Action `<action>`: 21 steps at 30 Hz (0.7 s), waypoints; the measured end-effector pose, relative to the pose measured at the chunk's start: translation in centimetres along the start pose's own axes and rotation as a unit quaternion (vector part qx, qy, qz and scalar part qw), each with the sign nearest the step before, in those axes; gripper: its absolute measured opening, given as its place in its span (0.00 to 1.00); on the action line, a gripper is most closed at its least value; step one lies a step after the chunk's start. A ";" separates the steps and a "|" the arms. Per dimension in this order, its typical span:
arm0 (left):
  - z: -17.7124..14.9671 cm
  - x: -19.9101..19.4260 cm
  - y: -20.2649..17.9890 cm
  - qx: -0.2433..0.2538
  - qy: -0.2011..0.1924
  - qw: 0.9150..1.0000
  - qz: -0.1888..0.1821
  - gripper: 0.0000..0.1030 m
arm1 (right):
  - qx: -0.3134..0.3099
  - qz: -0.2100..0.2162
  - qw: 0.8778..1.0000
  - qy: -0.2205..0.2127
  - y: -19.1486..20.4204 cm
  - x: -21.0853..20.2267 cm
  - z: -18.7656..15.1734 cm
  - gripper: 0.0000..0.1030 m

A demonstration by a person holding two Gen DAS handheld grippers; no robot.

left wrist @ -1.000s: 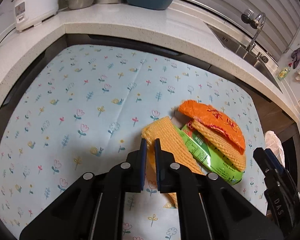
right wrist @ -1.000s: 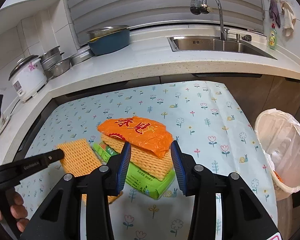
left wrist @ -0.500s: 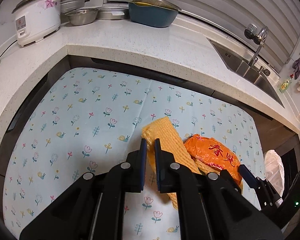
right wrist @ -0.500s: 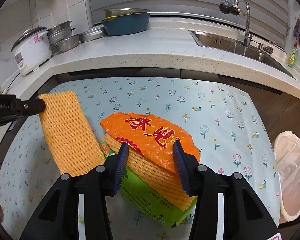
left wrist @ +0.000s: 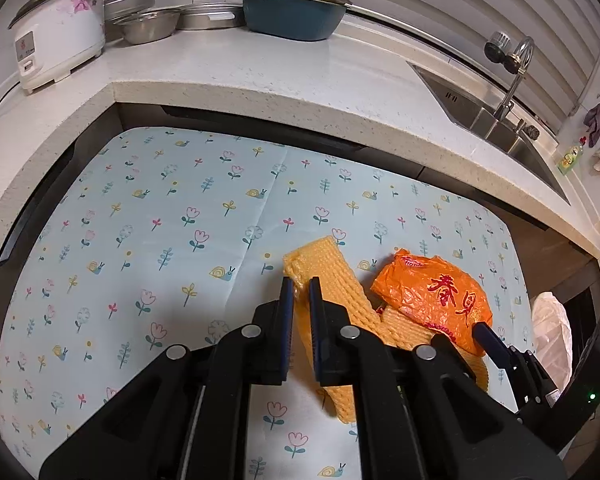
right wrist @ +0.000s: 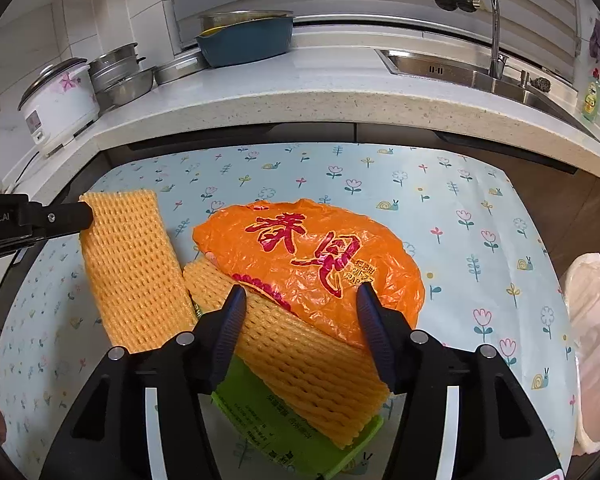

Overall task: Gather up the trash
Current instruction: 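Grasp the orange printed bag with the right tool while the left tool holds the sleeve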

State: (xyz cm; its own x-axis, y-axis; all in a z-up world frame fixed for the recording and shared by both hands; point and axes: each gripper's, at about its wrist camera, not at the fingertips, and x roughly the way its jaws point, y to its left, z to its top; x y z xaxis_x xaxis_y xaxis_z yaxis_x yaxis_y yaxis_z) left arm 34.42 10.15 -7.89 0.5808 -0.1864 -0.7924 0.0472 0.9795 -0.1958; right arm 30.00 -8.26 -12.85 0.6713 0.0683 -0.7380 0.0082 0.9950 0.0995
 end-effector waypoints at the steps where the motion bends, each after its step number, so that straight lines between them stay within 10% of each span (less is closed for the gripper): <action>1: 0.0 0.1 -0.1 0.001 0.000 1.000 0.000 0.07 | 0.001 0.001 1.000 0.000 -0.2 0.1 0.0 0.55; 21: 0.4 1.4 -3.4 0.019 0.000 1.000 -0.004 0.07 | 0.111 -0.015 0.994 -0.011 -8.2 0.6 1.3 0.67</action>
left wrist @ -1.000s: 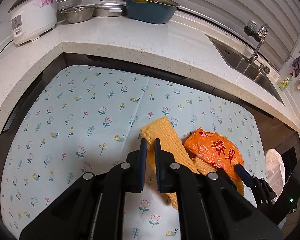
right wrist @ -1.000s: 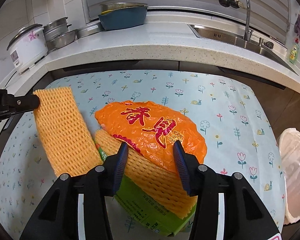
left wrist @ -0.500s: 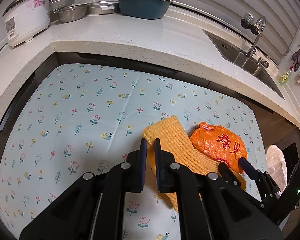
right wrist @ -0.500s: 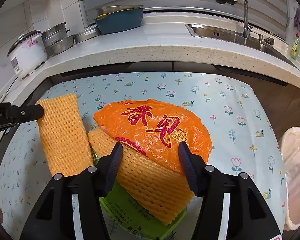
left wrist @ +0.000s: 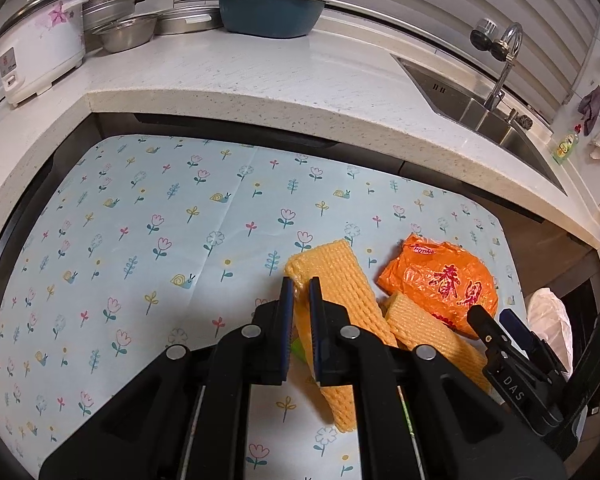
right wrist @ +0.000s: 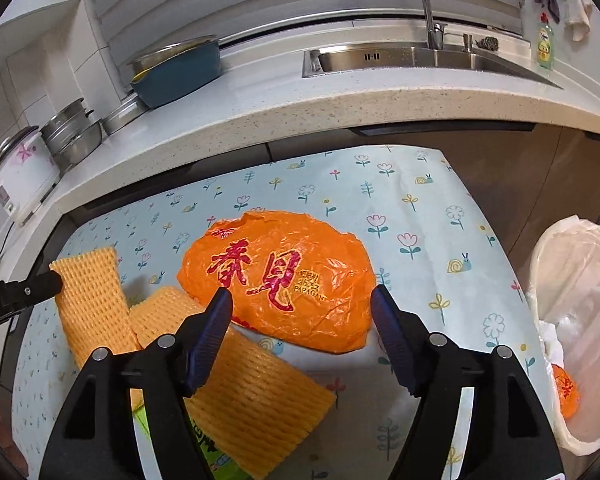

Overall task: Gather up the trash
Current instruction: 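Grasp the orange printed bag with the right tool while the left tool holds the sleeve, then carry the mesh sleeve and orange bag over the bin with both tools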

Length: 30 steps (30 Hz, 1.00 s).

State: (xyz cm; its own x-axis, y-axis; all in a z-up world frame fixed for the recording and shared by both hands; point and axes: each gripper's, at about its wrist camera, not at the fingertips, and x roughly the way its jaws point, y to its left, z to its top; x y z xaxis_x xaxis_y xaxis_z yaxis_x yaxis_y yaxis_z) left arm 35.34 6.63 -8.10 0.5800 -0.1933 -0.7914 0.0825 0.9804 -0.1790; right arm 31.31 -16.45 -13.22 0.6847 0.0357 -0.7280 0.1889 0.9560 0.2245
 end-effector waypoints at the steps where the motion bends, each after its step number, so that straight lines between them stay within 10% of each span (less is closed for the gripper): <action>1: 0.1 0.1 -0.1 0.001 0.000 1.000 0.000 0.07 | 0.005 0.002 1.000 0.004 -0.3 0.4 0.1 0.67; 6: 0.0 0.8 -0.5 0.005 0.002 1.000 0.002 0.07 | 0.026 0.019 0.999 0.021 -1.2 2.3 -0.1 0.58; 8: 0.0 1.0 -0.4 0.004 0.004 1.000 0.004 0.07 | 0.030 0.027 0.999 0.022 -1.3 2.3 -0.1 0.25; 11: 0.0 0.9 -0.4 0.003 0.003 1.000 0.005 0.07 | 0.033 0.036 0.999 0.019 -1.4 2.1 -0.1 0.16; 30: 0.1 -8.1 -7.8 0.048 -0.057 0.997 -0.026 0.07 | 0.066 0.011 0.994 -0.084 -5.8 -10.3 1.1 0.13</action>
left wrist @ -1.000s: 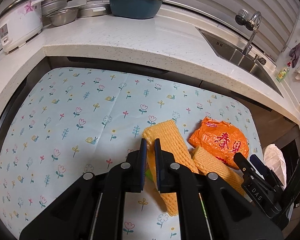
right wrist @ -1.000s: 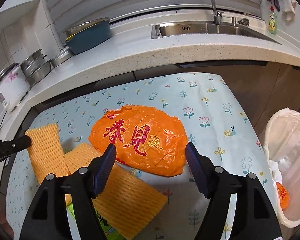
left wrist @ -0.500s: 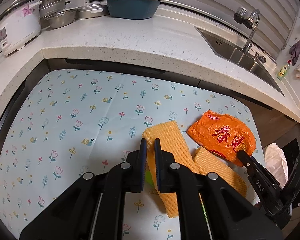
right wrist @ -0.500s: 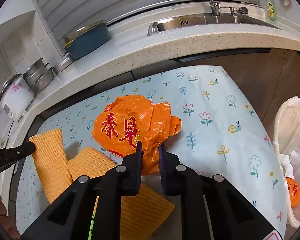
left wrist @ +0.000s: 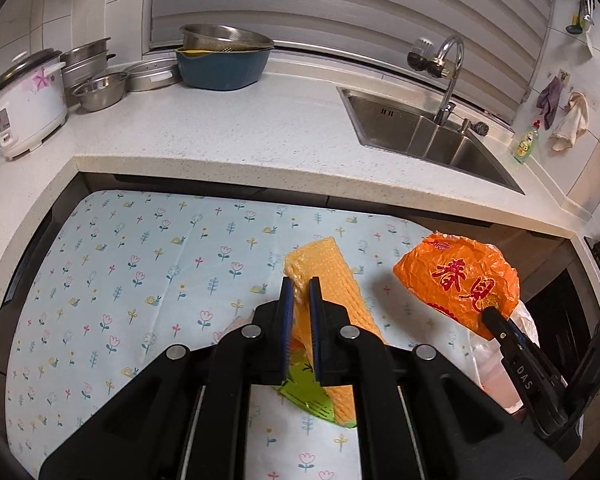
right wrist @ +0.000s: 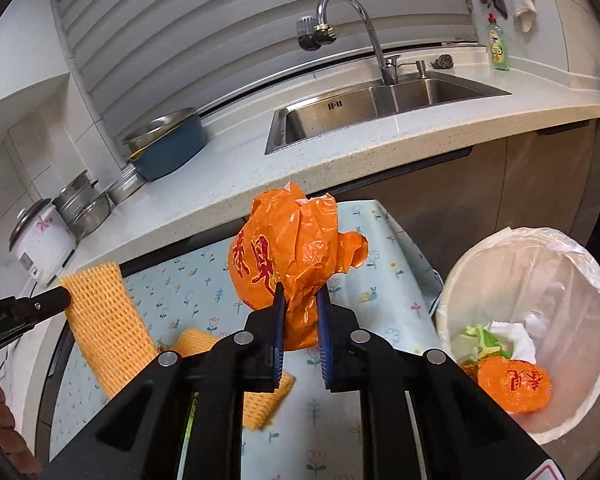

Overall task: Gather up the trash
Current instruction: 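Carry the mesh sleeve and orange bag over the bin with both tools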

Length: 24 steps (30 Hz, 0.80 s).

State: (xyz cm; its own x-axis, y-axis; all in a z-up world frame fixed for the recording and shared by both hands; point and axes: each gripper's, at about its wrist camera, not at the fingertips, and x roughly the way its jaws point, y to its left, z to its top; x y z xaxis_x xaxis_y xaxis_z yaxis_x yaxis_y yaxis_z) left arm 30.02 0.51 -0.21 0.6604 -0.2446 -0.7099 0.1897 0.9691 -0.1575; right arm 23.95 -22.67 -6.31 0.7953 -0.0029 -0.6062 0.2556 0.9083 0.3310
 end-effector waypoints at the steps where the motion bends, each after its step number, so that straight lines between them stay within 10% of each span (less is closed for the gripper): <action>1: 0.0 -0.3 -0.8 0.004 -0.001 1.000 -0.003 0.07 | 0.003 -0.003 1.000 -0.004 -0.5 -0.6 0.0 0.13; 24: -3.9 0.2 -19.4 0.119 0.013 0.986 -0.114 0.07 | 0.100 -0.107 0.988 -0.044 -17.0 -10.7 -1.6 0.13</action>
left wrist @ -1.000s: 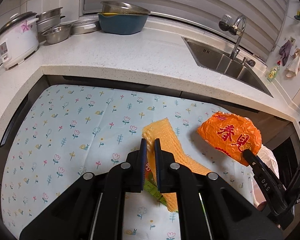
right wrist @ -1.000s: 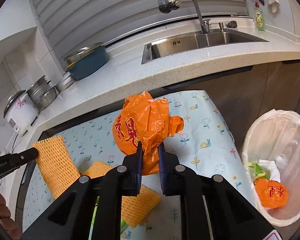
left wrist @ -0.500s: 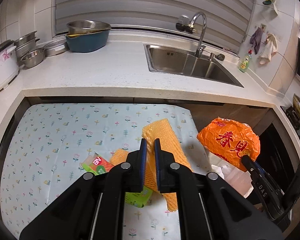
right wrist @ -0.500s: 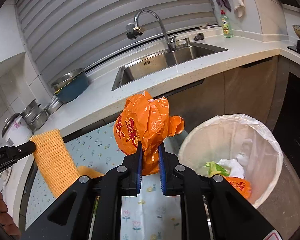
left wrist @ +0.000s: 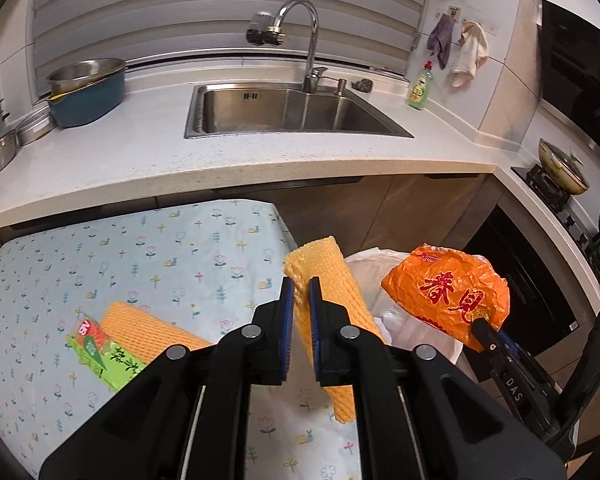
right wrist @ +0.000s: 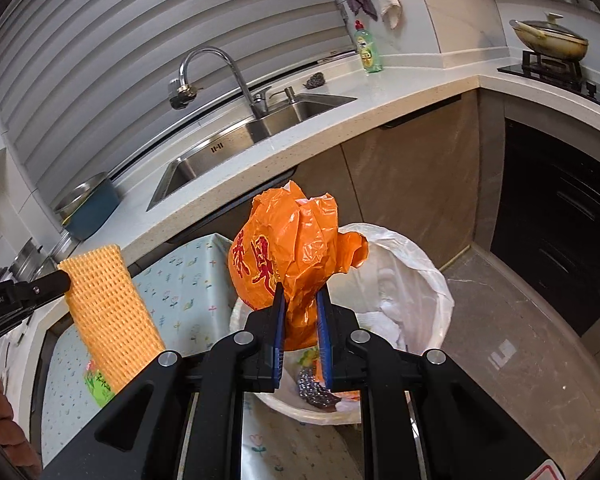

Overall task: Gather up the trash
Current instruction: 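Carry the mesh sleeve and orange bag over the bin with both tools, then open the left tool to drop the mesh sleeve into the bin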

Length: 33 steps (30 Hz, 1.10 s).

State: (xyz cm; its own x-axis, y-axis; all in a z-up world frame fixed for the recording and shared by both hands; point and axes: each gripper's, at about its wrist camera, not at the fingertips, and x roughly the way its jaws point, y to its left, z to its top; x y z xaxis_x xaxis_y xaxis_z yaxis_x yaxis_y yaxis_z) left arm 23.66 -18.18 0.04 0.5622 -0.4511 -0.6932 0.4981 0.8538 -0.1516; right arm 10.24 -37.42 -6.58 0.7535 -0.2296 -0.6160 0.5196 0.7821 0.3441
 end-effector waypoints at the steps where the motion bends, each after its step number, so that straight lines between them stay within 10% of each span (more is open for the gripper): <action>1: 0.0 0.5 -0.7 0.005 0.001 1.000 -0.007 0.08 | 0.002 -0.004 1.000 0.000 -0.5 0.0 -0.1 0.13; 16: -0.9 7.1 -7.0 0.056 0.025 0.998 -0.033 0.22 | 0.031 -0.042 0.999 0.015 -5.9 1.6 -1.2 0.13; 33: -1.3 6.2 -4.8 0.037 0.012 0.999 -0.007 0.37 | 0.007 -0.022 1.000 0.021 -3.6 3.2 -0.9 0.15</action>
State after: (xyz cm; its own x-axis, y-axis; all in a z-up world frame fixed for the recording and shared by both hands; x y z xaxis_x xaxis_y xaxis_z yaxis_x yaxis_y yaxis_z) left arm 23.91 -24.71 -4.42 0.5391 -0.4562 -0.7080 0.5545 0.8249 -0.1093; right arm 10.38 -40.40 -10.41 0.7121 -0.2388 -0.6602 0.5579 0.7634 0.3256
